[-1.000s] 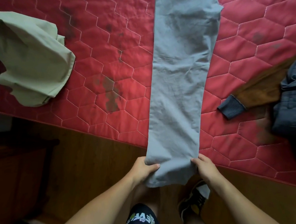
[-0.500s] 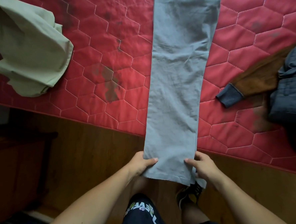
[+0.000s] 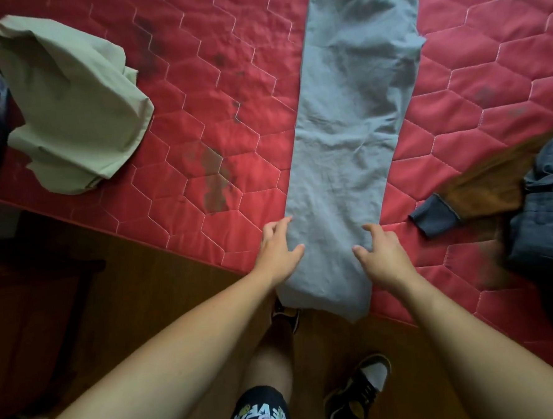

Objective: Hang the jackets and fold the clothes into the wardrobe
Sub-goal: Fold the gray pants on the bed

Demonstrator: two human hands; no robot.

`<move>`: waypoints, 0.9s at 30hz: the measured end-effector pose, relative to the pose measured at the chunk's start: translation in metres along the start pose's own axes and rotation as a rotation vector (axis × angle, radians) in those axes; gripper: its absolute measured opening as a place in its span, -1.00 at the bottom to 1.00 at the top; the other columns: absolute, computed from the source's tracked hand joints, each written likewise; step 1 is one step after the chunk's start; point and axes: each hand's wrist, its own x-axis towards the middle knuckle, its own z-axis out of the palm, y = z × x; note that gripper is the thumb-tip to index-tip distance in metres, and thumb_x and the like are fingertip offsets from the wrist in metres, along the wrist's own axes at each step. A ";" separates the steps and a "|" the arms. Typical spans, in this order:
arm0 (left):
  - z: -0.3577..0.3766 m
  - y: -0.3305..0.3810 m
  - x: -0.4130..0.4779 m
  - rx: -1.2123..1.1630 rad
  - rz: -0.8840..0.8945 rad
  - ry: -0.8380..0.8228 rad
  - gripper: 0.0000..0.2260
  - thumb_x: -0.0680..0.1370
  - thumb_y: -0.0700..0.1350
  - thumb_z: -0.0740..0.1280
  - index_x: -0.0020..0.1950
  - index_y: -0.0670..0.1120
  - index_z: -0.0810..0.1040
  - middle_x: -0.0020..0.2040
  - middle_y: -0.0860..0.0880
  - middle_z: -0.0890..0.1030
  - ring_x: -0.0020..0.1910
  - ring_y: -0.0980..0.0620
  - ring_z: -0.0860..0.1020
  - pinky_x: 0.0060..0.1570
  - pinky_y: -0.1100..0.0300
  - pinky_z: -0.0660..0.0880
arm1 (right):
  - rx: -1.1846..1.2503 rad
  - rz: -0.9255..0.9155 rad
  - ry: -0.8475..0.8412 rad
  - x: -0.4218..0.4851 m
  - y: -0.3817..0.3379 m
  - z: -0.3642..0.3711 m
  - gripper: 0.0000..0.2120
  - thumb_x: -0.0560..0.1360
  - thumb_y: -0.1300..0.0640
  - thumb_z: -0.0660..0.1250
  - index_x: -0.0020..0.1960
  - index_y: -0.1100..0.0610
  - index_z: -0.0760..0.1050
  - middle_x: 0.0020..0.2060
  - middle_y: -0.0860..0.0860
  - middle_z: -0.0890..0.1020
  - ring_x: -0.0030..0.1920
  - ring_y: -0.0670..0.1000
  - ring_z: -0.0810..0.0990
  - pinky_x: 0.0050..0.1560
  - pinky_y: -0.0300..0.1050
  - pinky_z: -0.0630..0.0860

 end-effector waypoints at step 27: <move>-0.062 0.151 0.240 0.784 0.488 0.264 -0.27 0.60 0.31 0.19 0.66 0.15 -0.07 0.64 -0.20 -0.27 0.62 -0.17 -0.28 0.56 -0.11 -0.10 | -0.773 -0.426 0.587 0.220 -0.100 -0.125 -0.27 0.47 -0.21 0.32 0.56 0.08 0.33 0.57 0.28 0.19 0.59 0.34 0.09 0.49 0.40 0.05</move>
